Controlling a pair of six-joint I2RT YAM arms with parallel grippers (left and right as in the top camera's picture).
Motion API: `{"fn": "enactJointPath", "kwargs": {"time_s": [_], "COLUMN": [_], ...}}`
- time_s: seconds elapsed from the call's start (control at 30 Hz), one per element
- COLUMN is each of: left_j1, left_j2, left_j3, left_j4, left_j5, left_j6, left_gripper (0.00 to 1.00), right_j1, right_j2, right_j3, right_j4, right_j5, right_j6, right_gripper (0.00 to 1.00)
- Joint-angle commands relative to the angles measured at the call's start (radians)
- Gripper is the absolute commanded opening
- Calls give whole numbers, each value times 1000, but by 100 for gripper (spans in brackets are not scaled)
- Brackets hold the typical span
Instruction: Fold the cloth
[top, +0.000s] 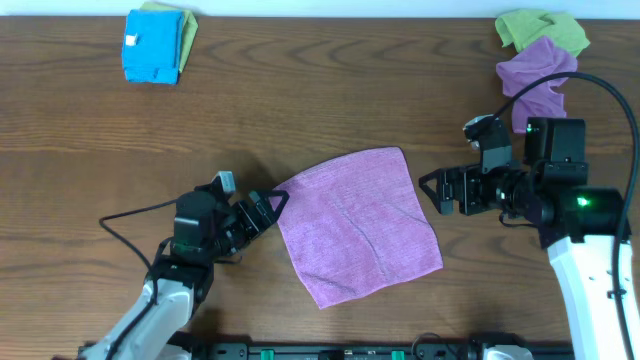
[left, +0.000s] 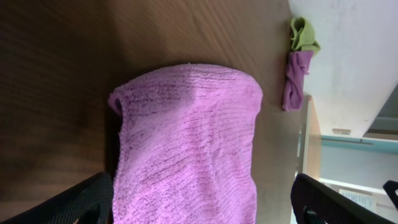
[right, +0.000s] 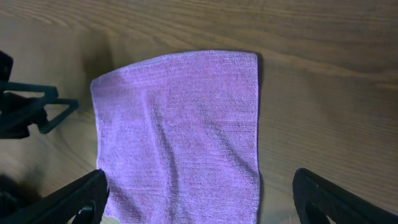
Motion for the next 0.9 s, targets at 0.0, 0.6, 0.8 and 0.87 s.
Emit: {"fn": "enactJointPath", "kwargs": {"time_s": [0.0,0.6,0.8,0.87], "left_j1": [-4,-4,-4,-4], "left_j2": [57,327,399,417], "left_j3": [12,159,259,300], "left_j4": [15,119,119,119], "left_j5": [15,59,58,57], "left_j6": [24,0,97,143], "left_gripper": [93,94,95,95], "right_j1": [-7,-7,-7,-7], "right_j2": [-5,-4,-4,-4], "right_j3": [18,18,18,18], "right_j4": [-3,5,6,6], "right_j5": [-18,-14,-14,-14], "right_j6": [-21,-36,-36,-37], "right_gripper": [95,94,94,94]}}
